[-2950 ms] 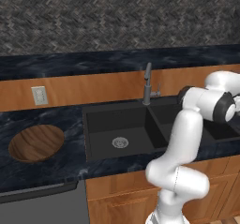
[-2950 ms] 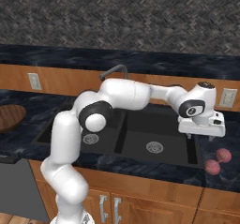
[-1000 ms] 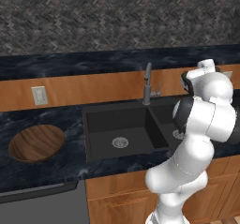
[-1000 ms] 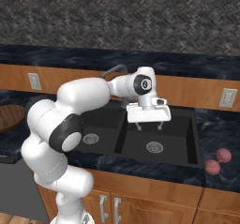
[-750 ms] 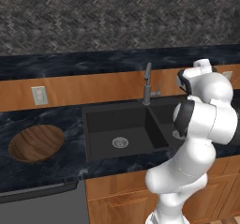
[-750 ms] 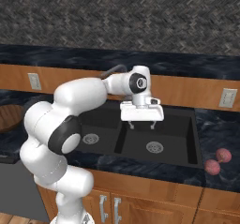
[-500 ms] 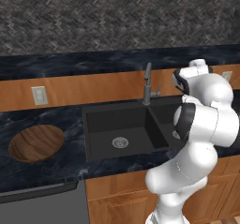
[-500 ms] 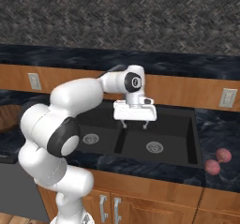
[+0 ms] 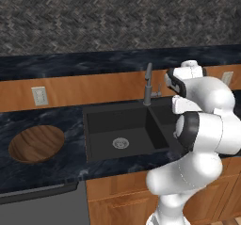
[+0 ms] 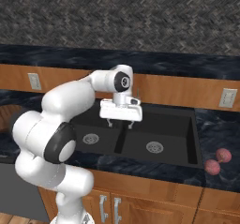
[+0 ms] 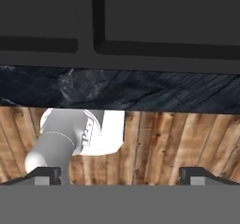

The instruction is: Remove the onion and onion from the sink. Then move the bowl and cup from the counter to the sink for washing.

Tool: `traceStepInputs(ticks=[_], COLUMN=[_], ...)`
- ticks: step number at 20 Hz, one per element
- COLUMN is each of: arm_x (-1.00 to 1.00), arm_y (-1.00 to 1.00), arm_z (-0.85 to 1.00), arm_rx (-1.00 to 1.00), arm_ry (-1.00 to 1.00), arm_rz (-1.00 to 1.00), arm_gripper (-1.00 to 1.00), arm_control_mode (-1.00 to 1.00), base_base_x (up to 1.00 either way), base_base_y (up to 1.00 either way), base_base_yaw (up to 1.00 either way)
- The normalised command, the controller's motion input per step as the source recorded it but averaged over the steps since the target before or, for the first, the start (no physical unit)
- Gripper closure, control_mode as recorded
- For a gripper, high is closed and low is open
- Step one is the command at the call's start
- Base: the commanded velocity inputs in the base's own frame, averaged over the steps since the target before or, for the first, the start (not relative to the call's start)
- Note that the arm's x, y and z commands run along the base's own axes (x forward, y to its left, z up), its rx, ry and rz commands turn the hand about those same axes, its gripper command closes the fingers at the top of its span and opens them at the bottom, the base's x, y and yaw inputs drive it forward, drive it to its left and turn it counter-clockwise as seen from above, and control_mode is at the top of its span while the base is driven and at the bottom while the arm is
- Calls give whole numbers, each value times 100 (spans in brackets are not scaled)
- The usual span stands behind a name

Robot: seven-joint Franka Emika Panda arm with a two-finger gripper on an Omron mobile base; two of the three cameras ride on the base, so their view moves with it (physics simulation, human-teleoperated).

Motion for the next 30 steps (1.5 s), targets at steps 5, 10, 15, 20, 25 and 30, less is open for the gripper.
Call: traceStepInputs(ticks=[5, 10, 15, 20, 25, 30], arm_x=[-15, -18, -17, -17, -5, 1], arm_y=[51, 51, 52, 51, 56, 56], arm_z=[0, 0, 0, 0, 0, 2], arm_rx=[5, 3, 0, 0, 0, 0], arm_ry=[-2, -9, -17, -23, -20, -10], arm_rz=[0, 0, 0, 0, -3, -5], arm_gripper=[-100, -100, -100, -100, -100, -100], arm_control_mode=[-100, -100, -100, -100, -100, -100], base_base_x=[0, 0, 0, 0, 0, 0], base_base_y=[0, 0, 0, 0, 0, 0], base_base_yaw=[0, 0, 0, 0, 0, 0])
